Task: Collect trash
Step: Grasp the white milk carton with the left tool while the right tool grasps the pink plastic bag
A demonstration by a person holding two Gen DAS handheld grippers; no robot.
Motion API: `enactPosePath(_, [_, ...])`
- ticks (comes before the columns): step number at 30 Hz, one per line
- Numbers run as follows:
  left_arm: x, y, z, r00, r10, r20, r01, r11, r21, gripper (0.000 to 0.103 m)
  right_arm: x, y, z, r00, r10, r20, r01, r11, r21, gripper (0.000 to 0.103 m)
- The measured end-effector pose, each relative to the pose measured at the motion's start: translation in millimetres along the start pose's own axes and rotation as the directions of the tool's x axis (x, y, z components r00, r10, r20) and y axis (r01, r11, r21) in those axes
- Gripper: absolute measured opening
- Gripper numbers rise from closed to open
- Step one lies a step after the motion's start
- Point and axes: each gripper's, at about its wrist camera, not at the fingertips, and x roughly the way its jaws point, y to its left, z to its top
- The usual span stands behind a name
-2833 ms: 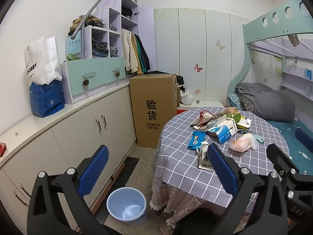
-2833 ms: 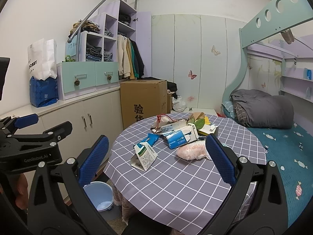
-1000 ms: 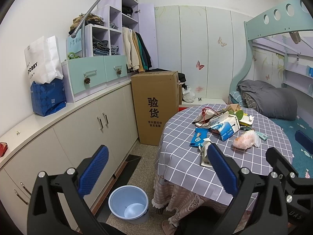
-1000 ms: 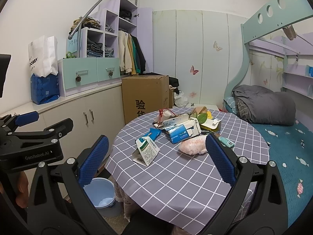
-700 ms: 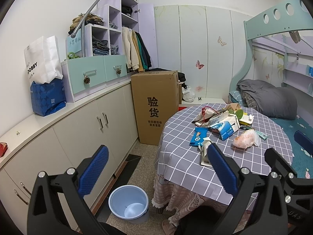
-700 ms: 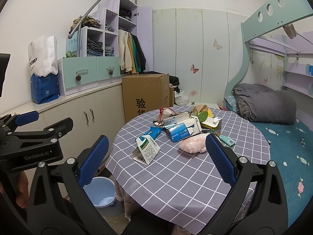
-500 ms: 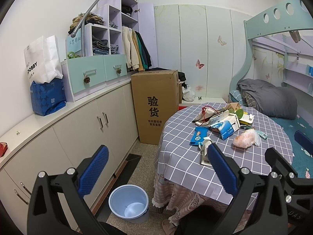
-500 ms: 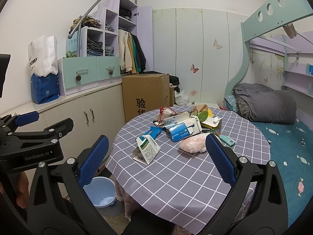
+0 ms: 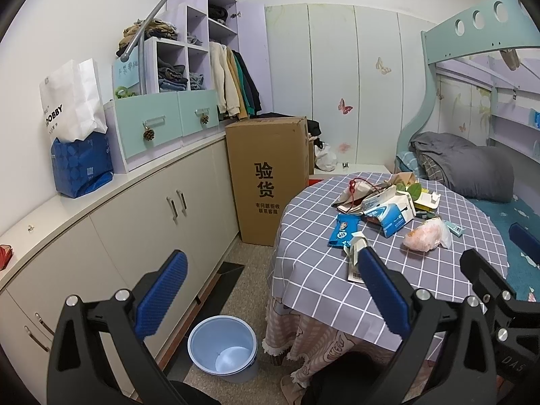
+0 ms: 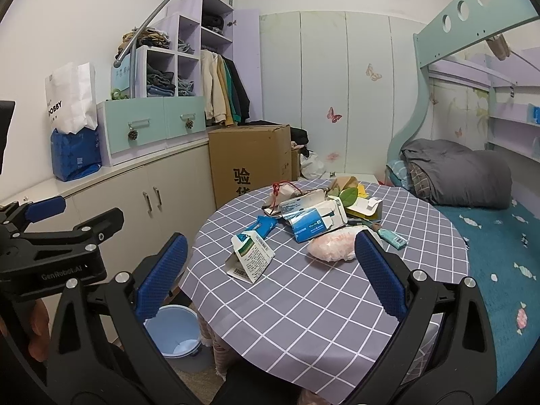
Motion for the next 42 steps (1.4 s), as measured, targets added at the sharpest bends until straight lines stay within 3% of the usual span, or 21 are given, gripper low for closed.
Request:
enactPosePath(8, [17.5, -13.1, -2.8, 0.999, -0.013, -0.049, 0.014, 1.000, 0.023, 0.099, 13.9, -16.5, -5.1, 0.999, -0.009, -0.040, 0.011, 0.999, 0.049, 0.097])
enactPosePath(15, [52.3, -37.5, -11.8, 0.988, -0.074, -0.138, 0.079, 0.996, 0.030, 0.099, 40.5, -46.2, -17.8, 0.992, -0.044, -0.118, 0.058, 0.991, 0.120, 0.097])
enactPosePath(23, [108.8, -83.6, -15.9, 0.946, -0.217, -0.239, 0.230, 0.973, 0.029, 0.099, 74.0, -87.9, -32.1, 0.977, -0.078, -0.199, 0.118, 0.973, 0.198, 0.097])
enactPosePath(29, [157.2, -105.9, -19.1, 0.921, -0.251, -0.299, 0.269, 0.963, 0.021, 0.098, 100.4, -111.3, -39.2, 0.961, -0.089, -0.260, 0.151, 0.962, 0.228, 0.097])
enactPosePath(31, [172.0, -109.4, -20.1, 0.915, -0.249, -0.316, 0.266, 0.964, 0.010, 0.088, 111.2, -118.5, -38.4, 0.958, -0.087, -0.273, 0.158, 0.955, 0.252, 0.097])
enactPosePath(32, [179.0, -111.3, -20.6, 0.907, -0.253, -0.336, 0.269, 0.963, 0.002, 0.072, 116.9, -121.0, -37.7, 0.956, -0.084, -0.280, 0.160, 0.952, 0.262, 0.097])
enactPosePath(34, [189.4, -113.1, -22.4, 0.885, -0.281, -0.372, 0.295, 0.955, -0.019, 0.058, 125.6, -124.1, -36.1, 0.957, -0.071, -0.280, 0.152, 0.948, 0.280, 0.097])
enactPosePath(35, [194.0, -114.2, -23.5, 0.876, -0.290, -0.385, 0.305, 0.952, -0.023, 0.047, 132.0, -125.4, -34.1, 0.956, -0.065, -0.286, 0.151, 0.945, 0.291, 0.097])
enactPosePath(42, [185.6, -110.4, -7.9, 0.900, -0.323, -0.293, 0.331, 0.943, -0.022, 0.047, 180.7, -129.3, -19.2, 0.929, -0.029, -0.368, 0.182, 0.904, 0.387, 0.097])
